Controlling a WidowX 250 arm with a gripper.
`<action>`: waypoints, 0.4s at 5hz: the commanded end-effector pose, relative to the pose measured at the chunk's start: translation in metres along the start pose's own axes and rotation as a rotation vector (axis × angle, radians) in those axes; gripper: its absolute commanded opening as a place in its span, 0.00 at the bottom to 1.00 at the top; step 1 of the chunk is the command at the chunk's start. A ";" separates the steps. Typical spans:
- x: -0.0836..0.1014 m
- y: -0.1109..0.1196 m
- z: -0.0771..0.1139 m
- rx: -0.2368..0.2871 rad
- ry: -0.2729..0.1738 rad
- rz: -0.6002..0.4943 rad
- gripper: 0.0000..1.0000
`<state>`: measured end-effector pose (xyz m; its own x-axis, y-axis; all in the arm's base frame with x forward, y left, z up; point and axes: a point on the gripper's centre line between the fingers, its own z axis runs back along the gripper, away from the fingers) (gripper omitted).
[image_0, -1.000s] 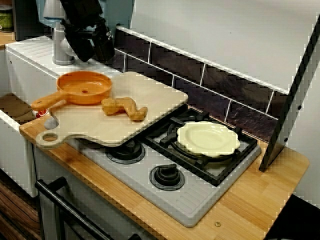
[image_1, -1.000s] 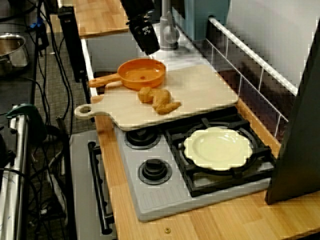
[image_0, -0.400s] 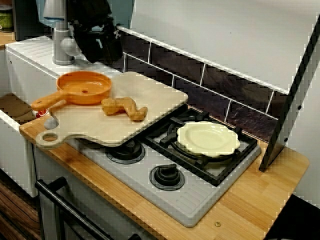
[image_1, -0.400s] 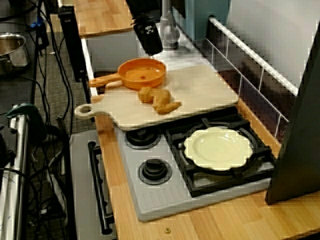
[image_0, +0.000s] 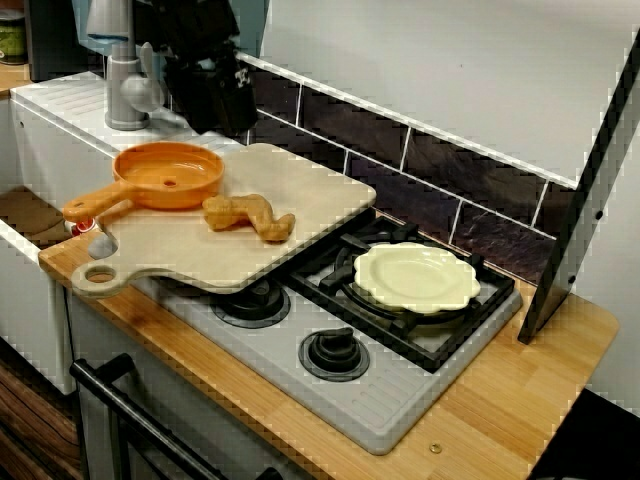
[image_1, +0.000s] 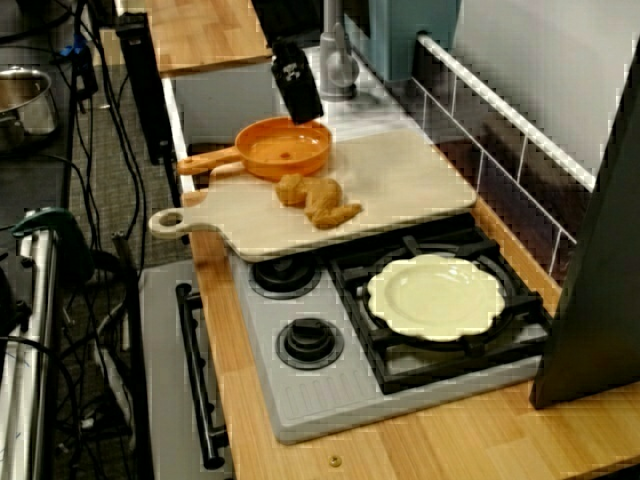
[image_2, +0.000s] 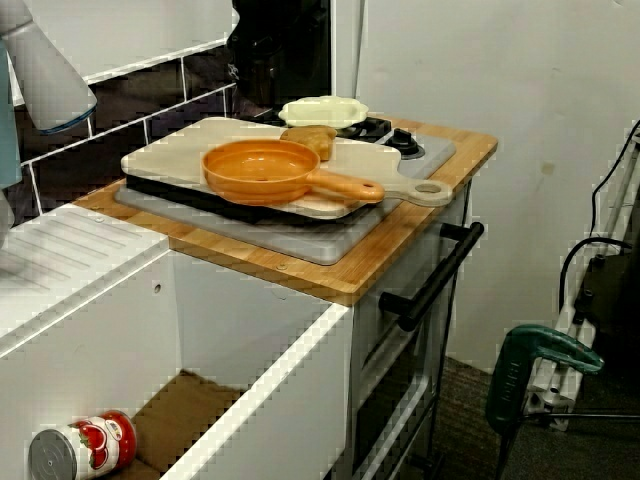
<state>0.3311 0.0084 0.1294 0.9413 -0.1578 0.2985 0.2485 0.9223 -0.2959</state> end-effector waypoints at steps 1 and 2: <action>-0.008 -0.015 0.009 0.000 -0.037 -0.262 1.00; -0.014 -0.015 0.003 0.001 -0.005 -0.301 1.00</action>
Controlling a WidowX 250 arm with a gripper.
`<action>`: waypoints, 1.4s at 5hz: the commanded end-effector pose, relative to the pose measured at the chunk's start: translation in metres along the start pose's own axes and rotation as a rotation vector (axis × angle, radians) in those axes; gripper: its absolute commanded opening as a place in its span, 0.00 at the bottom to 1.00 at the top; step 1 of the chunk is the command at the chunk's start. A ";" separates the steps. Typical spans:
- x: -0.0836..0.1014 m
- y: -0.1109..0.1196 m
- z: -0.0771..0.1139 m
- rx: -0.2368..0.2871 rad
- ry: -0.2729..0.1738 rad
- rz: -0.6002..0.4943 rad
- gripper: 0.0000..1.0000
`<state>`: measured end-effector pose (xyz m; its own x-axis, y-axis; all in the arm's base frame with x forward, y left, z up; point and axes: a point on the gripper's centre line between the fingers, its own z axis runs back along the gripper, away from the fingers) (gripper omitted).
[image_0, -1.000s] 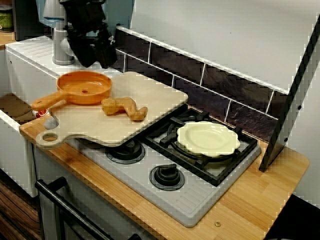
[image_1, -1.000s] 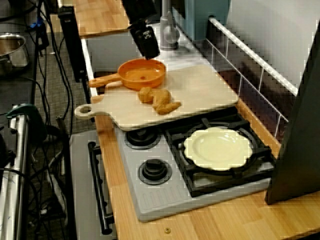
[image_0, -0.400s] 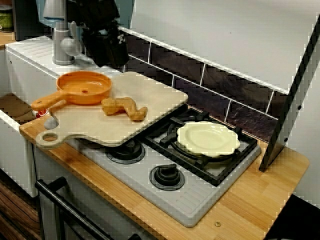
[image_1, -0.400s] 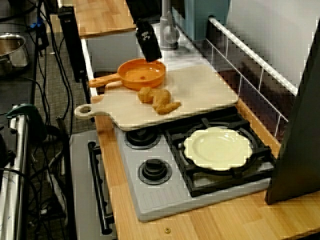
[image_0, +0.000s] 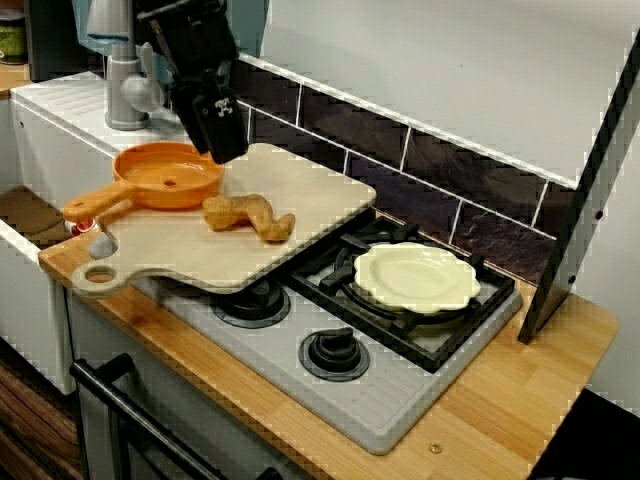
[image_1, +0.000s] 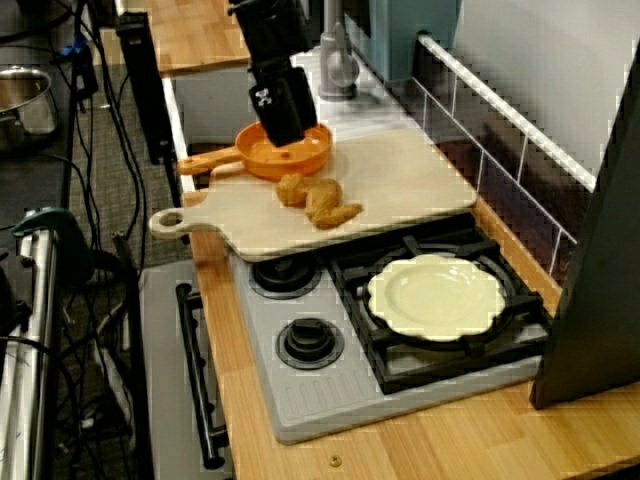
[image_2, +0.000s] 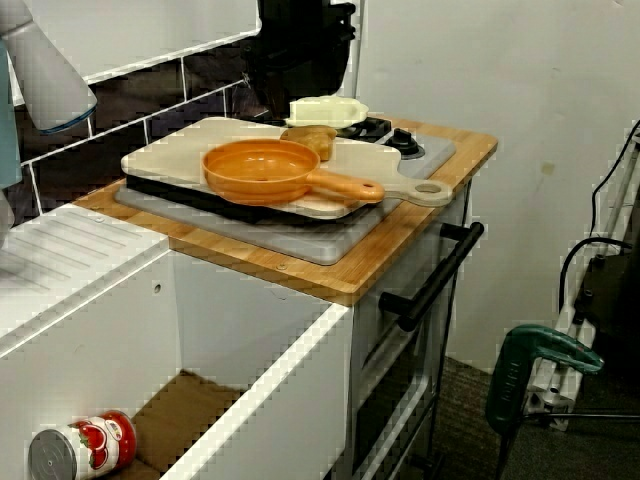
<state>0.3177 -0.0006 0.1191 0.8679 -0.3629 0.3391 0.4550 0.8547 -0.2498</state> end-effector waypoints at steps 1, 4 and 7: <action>-0.003 -0.009 0.009 0.052 -0.039 -0.076 1.00; 0.004 -0.019 -0.007 0.211 -0.090 -0.003 1.00; 0.010 -0.016 -0.012 0.240 -0.085 0.030 1.00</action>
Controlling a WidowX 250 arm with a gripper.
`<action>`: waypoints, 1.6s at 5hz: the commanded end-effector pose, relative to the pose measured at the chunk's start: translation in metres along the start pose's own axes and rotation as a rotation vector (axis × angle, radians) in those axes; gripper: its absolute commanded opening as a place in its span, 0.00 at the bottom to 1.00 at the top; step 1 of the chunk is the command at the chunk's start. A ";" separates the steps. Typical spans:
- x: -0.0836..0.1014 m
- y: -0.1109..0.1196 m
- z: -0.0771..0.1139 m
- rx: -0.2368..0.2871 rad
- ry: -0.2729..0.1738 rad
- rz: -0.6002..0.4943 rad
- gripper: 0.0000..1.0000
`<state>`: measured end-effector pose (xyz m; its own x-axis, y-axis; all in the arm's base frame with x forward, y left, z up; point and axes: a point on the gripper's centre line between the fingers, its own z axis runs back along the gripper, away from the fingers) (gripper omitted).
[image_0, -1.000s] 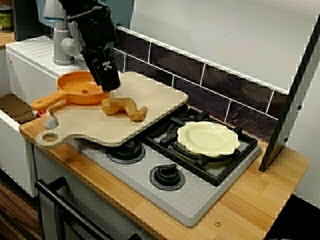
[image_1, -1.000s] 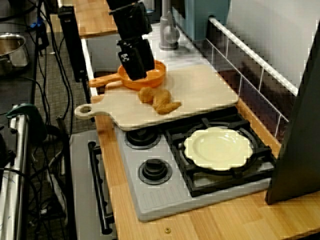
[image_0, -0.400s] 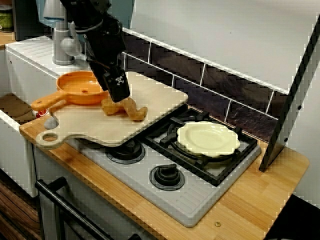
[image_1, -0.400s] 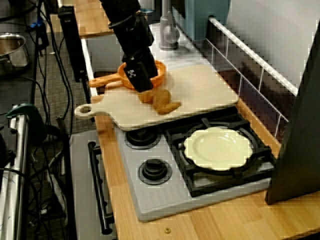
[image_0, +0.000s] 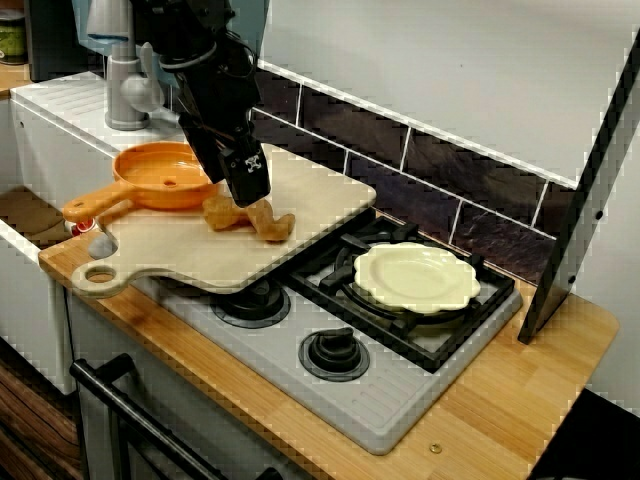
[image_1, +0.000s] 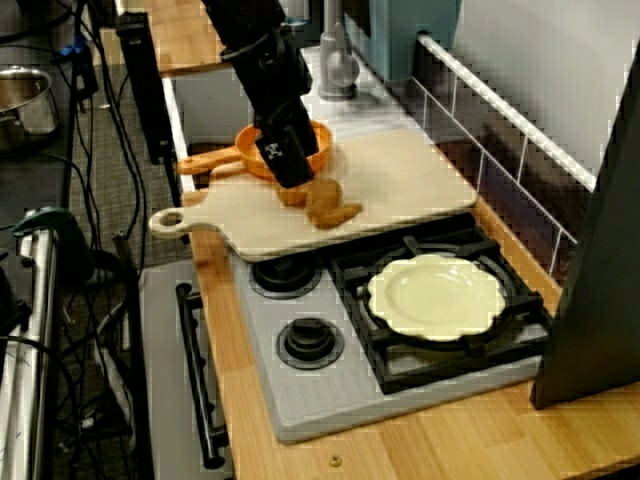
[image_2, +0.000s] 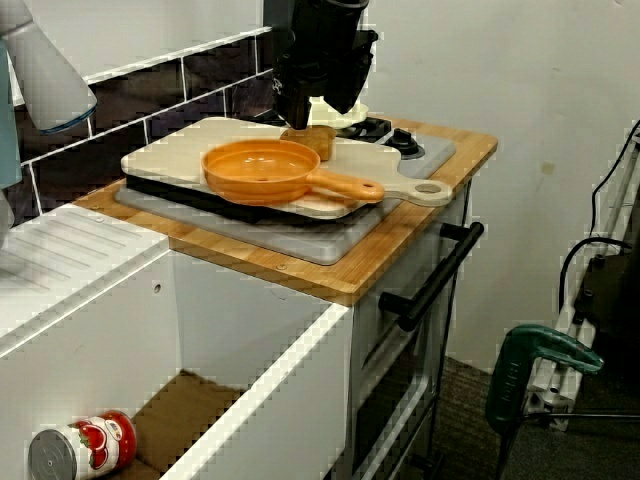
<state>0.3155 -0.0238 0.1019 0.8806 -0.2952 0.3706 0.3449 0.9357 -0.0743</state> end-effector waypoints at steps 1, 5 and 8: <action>0.008 0.003 0.012 0.021 -0.047 -0.040 1.00; -0.001 0.004 0.002 0.049 -0.040 -0.059 1.00; -0.010 0.006 -0.005 0.067 -0.039 -0.060 1.00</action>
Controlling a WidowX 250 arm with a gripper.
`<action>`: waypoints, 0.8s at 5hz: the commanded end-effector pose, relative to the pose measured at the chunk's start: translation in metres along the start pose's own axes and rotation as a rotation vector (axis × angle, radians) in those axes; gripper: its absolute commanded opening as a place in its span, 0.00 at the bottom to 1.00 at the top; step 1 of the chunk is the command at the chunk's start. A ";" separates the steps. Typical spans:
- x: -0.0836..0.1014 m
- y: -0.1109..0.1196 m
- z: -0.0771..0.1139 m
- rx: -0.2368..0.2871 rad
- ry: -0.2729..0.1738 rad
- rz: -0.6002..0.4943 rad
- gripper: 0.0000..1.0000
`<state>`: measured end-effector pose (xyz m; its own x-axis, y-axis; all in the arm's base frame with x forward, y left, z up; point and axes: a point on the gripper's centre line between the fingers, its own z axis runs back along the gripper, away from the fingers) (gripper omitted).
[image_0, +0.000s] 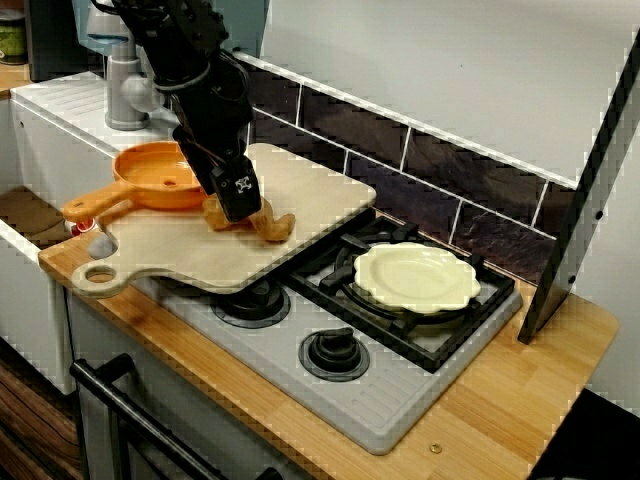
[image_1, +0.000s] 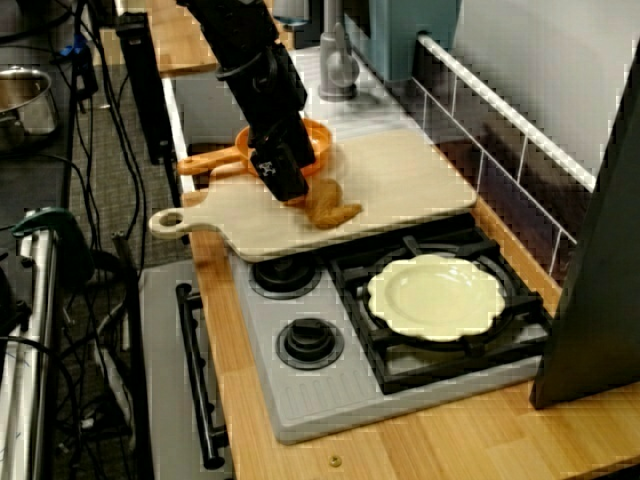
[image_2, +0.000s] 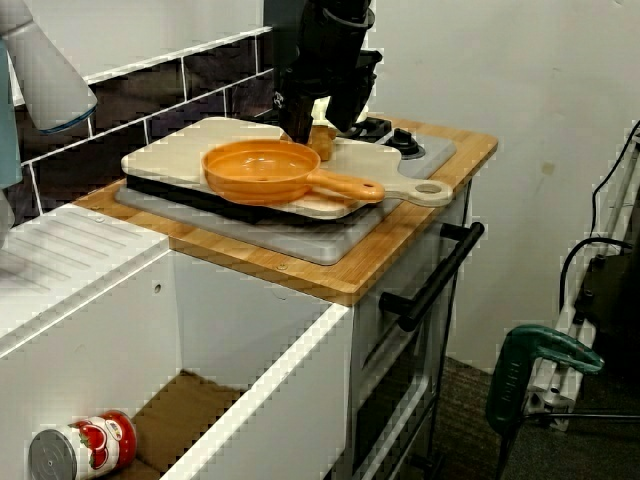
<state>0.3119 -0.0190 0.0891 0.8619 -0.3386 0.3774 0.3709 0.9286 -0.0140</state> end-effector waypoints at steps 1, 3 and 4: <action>-0.004 0.003 -0.001 0.031 -0.029 -0.009 1.00; -0.004 0.004 -0.003 0.039 -0.028 0.007 1.00; -0.002 0.005 -0.005 0.058 -0.022 0.010 1.00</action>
<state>0.3086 -0.0153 0.0739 0.8695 -0.3339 0.3641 0.3487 0.9369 0.0265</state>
